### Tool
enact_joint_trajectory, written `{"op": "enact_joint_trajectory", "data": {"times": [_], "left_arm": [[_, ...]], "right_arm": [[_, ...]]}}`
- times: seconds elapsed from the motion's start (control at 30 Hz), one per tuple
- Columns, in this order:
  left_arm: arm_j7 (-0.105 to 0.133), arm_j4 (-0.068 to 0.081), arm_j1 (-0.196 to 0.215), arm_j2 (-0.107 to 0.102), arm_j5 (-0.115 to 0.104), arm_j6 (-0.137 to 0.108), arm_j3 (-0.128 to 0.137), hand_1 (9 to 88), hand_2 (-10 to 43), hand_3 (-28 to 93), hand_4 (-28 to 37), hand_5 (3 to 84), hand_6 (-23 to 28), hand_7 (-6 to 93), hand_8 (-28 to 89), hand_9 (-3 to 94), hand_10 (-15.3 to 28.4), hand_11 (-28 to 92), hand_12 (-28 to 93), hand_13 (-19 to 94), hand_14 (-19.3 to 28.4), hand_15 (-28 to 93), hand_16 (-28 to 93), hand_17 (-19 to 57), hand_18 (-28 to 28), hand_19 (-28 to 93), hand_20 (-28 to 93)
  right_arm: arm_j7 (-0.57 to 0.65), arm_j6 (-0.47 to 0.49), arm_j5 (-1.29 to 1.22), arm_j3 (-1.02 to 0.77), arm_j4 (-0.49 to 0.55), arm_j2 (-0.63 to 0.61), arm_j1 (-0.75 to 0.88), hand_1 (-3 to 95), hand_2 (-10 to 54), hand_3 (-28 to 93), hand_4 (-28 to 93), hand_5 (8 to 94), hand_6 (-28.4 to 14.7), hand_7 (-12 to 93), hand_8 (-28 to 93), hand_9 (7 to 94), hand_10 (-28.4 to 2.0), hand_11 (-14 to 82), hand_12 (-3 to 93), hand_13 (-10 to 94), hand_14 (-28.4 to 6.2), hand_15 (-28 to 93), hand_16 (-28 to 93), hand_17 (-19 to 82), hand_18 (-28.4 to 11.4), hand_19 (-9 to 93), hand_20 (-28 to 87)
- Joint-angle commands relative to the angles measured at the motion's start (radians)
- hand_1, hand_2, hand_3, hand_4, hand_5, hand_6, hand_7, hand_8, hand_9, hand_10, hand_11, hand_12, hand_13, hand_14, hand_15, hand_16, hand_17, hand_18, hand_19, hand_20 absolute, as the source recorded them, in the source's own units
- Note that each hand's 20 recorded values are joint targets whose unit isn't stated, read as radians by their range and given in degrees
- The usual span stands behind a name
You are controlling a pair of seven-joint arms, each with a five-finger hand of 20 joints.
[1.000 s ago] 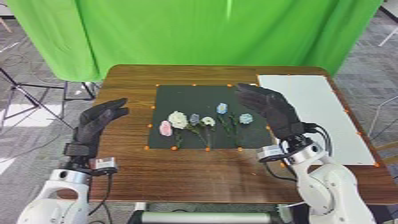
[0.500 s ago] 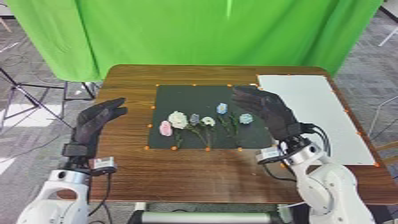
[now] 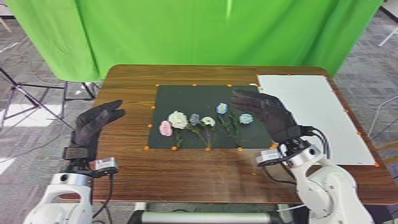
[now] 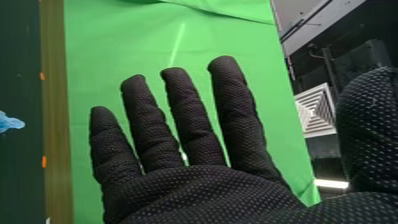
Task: Arrange flowers
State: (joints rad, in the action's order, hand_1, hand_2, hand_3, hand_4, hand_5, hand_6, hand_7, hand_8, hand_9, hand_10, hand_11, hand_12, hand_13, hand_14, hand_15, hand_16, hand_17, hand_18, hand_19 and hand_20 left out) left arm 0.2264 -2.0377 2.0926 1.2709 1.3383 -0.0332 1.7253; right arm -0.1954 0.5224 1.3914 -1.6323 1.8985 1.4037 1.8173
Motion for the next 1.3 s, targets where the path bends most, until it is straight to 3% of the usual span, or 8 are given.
{"op": "enact_joint_trajectory", "data": {"times": [0.03, 0.13, 0.33, 0.5, 0.7, 0.83, 1.13, 1.3], "left_arm": [[-0.008, -0.017, 0.030, 0.021, -0.024, -0.015, 0.002, 25.6, 5.0, 63, -24.8, 48.5, 3.8, 14.9, -8, 55.1, 15.1, 26, 12, 39, 18.5, 17, 0, 4.1, 14.0, 13, 15], [0.017, -0.005, 0.017, 0.020, -0.032, -0.045, -0.021, 26.5, 5.5, 63, -24.1, 51.5, 3.9, 15.7, -8, 63.9, 15.5, 37, 15, 42, 19.2, 18, 0, 4.7, 14.1, 12, 16], [0.038, 0.014, 0.003, 0.029, -0.017, 0.062, -0.006, 28.4, 5.2, 62, -21.5, 60.2, 4.3, 15.3, -8, 74.1, 15.8, 71, 24, 57, 21.0, 25, -2, 11.7, 14.0, 15, 19], [0.044, 0.021, 0.001, 0.034, -0.009, 0.050, -0.016, 29.2, 4.7, 62, -20.4, 65.7, 4.4, 14.5, -7, 78.2, 15.2, 80, 26, 64, 21.0, 28, -2, 13.6, 15.0, 15, 20], [0.113, 0.028, 0.006, 0.013, -0.078, 0.023, -0.029, 28.0, 3.4, 64, -20.0, 58.9, 3.4, 15.1, -7, 70.2, 16.3, 68, 22, 54, 20.5, 27, -2, 9.3, 14.0, 11, 18], [0.153, 0.030, 0.017, 0.024, -0.061, 0.000, -0.033, 25.9, -0.9, 66, -18.7, 56.0, 3.0, 15.7, -8, 66.0, 15.9, 53, 19, 49, 19.8, 24, 0, 7.1, 13.9, 9, 17], [0.168, 0.016, 0.038, 0.020, -0.087, -0.024, -0.017, 24.2, -4.5, 68, -18.0, 51.3, 2.2, 15.5, -8, 63.0, 15.5, 39, 18, 48, 19.1, 22, 1, 7.4, 13.7, 9, 18], [0.165, 0.013, 0.025, 0.027, -0.072, 0.011, -0.027, 23.9, -4.9, 68, -17.7, 51.5, 2.3, 15.5, -8, 62.4, 15.5, 38, 18, 46, 19.0, 22, 1, 6.8, 13.7, 8, 17]], "right_arm": [[0.032, -0.023, -0.020, 0.012, 0.006, 0.004, 0.020, 7.9, 3.5, 69, -16, 50.8, -1.1, 7, -7, 47.5, -15.4, 6.0, 13.5, 35, -17.2, 11, 14, 15, -16.7, 3, 25], [0.036, -0.031, -0.025, 0.016, 0.006, -0.001, 0.024, 8.0, 3.6, 69, -16, 50.5, -1.1, 6, -7, 47.6, -15.4, 6.0, 13.8, 36, -18.0, 12, 15, 15, -17.3, 4, 26], [0.045, 0.010, -0.033, 0.043, -0.001, -0.011, 0.020, 7.4, 4.4, 68, -16, 50.4, -1.2, 6, -7, 47.7, -15.6, 6.1, 14.5, 37, -18.5, 12, 17, 15, -18.7, 7, 27], [0.041, 0.019, -0.018, 0.045, -0.001, -0.012, 0.022, 7.2, 4.5, 68, -16, 50.4, -1.2, 7, -6, 47.7, -15.7, 6.0, 14.6, 37, -18.6, 12, 18, 15, -18.8, 8, 26], [0.031, 0.005, -0.013, 0.053, 0.002, -0.018, 0.026, 6.9, 4.7, 67, -16, 50.3, -1.1, 6, -6, 47.7, -15.7, 6.0, 14.8, 37, -18.6, 12, 19, 15, -19.0, 8, 26], [0.020, -0.059, -0.019, 0.080, 0.003, -0.021, 0.036, 6.7, 4.7, 68, -16, 50.4, -1.2, 6, -6, 47.1, -15.8, 5.8, 14.9, 33, -18.5, 10, 20, 13, -18.6, 8, 26], [0.029, -0.056, -0.038, 0.087, -0.001, -0.016, 0.039, 6.2, 4.5, 69, -17, 47.3, -0.9, 6, -6, 39.2, -15.0, 4.2, 14.2, 25, -18.4, 5, 23, 10, -17.3, 8, 25], [0.048, -0.098, -0.060, 0.071, 0.018, -0.008, 0.081, 6.3, 4.7, 69, -16, 48.2, -1.1, 6, -6, 41.3, -15.7, 4.9, 14.7, 27, -18.7, 6, 24, 11, -18.2, 9, 26]]}}
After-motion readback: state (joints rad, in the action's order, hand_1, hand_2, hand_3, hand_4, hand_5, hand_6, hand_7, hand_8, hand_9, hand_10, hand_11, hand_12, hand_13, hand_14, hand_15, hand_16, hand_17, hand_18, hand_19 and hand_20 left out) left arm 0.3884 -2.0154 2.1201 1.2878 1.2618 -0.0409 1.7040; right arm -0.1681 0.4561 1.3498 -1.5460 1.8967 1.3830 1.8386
